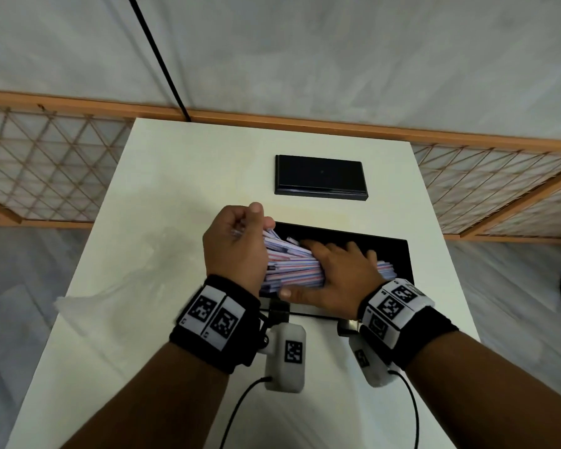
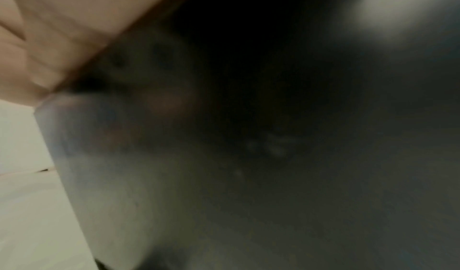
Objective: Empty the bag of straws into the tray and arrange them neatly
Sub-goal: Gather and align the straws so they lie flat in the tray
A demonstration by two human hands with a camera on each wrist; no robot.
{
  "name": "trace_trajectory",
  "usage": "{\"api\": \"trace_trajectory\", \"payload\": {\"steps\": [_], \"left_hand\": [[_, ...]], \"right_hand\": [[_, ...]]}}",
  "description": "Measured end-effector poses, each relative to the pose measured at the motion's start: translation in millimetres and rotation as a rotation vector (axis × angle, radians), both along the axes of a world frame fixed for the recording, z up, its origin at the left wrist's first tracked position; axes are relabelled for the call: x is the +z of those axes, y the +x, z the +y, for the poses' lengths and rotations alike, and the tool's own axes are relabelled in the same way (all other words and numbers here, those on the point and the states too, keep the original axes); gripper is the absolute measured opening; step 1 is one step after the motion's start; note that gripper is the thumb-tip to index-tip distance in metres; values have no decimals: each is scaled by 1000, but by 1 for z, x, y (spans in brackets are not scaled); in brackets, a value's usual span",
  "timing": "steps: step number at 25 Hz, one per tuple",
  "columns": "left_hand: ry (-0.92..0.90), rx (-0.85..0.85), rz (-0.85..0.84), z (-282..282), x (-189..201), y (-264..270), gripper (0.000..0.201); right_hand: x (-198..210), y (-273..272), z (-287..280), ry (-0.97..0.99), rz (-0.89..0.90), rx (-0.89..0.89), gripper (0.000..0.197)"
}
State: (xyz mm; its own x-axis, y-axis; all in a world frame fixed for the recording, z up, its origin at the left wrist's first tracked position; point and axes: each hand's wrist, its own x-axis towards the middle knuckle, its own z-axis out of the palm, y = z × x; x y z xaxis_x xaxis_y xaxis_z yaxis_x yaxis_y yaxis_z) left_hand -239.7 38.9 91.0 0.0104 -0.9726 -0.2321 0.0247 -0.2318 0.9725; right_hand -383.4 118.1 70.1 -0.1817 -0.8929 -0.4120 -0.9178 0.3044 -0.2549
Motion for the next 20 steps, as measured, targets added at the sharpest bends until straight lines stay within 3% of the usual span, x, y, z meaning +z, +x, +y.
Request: {"api": "trace_trajectory", "payload": {"steps": [4,6,10,13,17,20], "left_hand": [[110,53,107,-4,7,-2,23],[154,60,145,-5,5,0,22],[-60,-56,-92,-7,1,6,16],[-68,-48,-156,-8,4,8,15],[-222,-78,-440,-10,25,21,32],[-390,-102,-554,-7,50,16,20]], "right_hand": [[2,5,0,-201,-51,-47,72],[1,5,6,-219,-33,-51,78],[3,0,10,-85,-57,-40,104],[7,-1,2,-17,-117,-8,104],[6,-1,-4,40,-132,14,107],[7,-2,-4,78,-121,36,105]]}}
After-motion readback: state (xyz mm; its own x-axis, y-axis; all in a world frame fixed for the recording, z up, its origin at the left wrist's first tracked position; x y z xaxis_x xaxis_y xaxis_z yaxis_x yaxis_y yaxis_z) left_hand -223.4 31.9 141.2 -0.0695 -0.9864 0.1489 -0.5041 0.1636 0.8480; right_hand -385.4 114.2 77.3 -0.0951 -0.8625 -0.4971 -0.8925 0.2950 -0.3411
